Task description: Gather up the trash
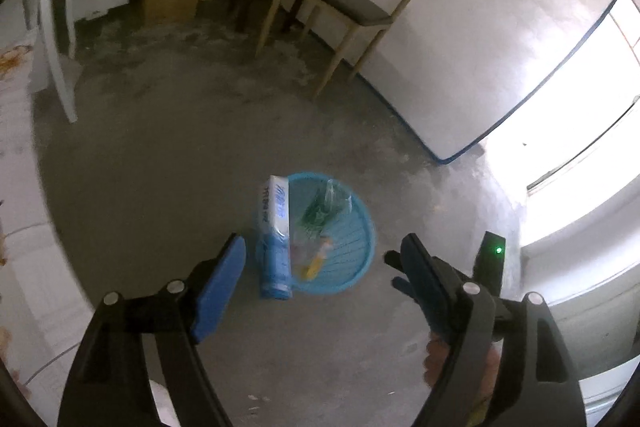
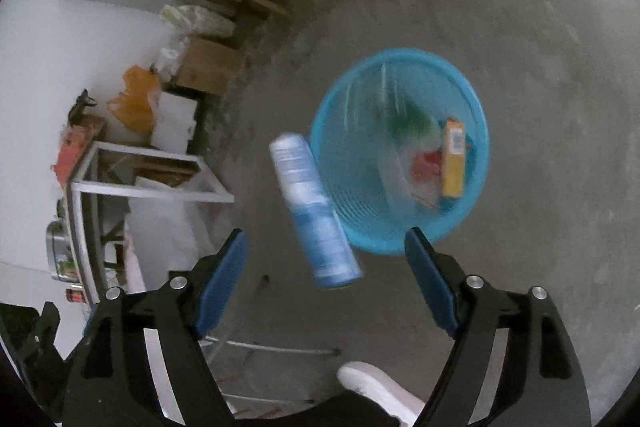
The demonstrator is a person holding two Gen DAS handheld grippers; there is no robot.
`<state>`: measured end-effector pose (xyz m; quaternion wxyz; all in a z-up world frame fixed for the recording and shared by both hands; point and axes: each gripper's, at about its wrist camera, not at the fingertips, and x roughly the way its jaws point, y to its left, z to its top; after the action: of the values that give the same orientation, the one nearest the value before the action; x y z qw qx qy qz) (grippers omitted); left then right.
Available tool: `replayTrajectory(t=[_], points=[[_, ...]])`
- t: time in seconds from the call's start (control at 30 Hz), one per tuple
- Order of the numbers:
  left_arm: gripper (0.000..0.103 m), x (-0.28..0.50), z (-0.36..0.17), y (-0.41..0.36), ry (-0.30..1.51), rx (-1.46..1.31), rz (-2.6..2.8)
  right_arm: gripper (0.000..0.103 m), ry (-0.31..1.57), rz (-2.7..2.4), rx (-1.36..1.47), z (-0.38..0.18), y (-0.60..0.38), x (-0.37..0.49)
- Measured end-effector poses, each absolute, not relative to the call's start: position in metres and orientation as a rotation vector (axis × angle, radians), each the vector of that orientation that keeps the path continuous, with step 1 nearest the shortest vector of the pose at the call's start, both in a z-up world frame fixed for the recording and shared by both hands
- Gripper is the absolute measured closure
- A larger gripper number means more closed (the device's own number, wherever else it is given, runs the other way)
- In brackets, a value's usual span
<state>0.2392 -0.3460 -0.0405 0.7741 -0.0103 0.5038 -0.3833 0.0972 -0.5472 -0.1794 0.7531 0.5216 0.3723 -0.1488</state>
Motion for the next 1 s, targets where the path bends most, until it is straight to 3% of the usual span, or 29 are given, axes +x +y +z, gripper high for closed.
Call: replayTrajectory(t=[0.37, 0.63, 0.83, 1.0], points=[[0.025, 0.21, -0.024, -0.273, 1.026, -0.042, -0.868, 0.029, 0.831, -0.333, 1.159, -0.188, -0.512, 0.026], [0.011, 0.185, 0.024, -0.196, 0.892, -0.088, -0.891, 0.029, 0.837, -0.294, 1.064, -0.175, -0.483, 0.026], [0.006, 0.168, 0.051, -0.111, 0.809, -0.103, -0.858, 0.028, 0.938, -0.129, 0.994, -0.173, -0.438, 0.11], [0.006, 0.163, 0.067, -0.021, 0.744, -0.152, -0.724, 0.021, 1.1, -0.065, 0.886, -0.187, -0.401, 0.242]])
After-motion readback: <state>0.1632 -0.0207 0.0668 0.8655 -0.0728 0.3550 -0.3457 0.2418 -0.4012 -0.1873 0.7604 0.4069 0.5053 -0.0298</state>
